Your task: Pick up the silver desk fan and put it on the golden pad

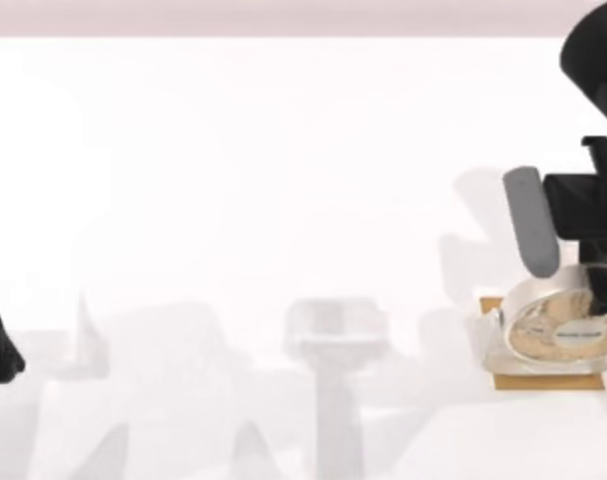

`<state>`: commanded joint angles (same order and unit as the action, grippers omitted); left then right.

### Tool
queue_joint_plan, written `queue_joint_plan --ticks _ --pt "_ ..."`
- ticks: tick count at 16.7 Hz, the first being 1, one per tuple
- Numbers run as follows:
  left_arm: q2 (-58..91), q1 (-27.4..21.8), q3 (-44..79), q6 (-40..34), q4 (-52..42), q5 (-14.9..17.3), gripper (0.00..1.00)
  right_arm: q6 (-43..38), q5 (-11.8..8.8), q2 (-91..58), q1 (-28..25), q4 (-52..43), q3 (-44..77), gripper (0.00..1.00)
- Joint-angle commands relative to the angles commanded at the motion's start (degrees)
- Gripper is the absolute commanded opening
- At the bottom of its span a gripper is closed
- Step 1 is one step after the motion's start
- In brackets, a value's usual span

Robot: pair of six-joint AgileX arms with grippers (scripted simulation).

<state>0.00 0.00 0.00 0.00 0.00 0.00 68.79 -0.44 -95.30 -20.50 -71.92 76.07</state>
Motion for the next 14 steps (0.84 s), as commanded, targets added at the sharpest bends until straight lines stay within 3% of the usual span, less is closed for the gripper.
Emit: queue_joint_plan --ticks 8,14 --pt "0.0 0.0 0.0 0.0 0.0 0.0 1.0 0.0 0.0 0.0 0.0 0.0 0.0 0.98" --pt "0.0 0.0 0.0 0.0 0.0 0.0 1.0 0.0 0.0 0.0 0.0 0.0 0.0 1.0"
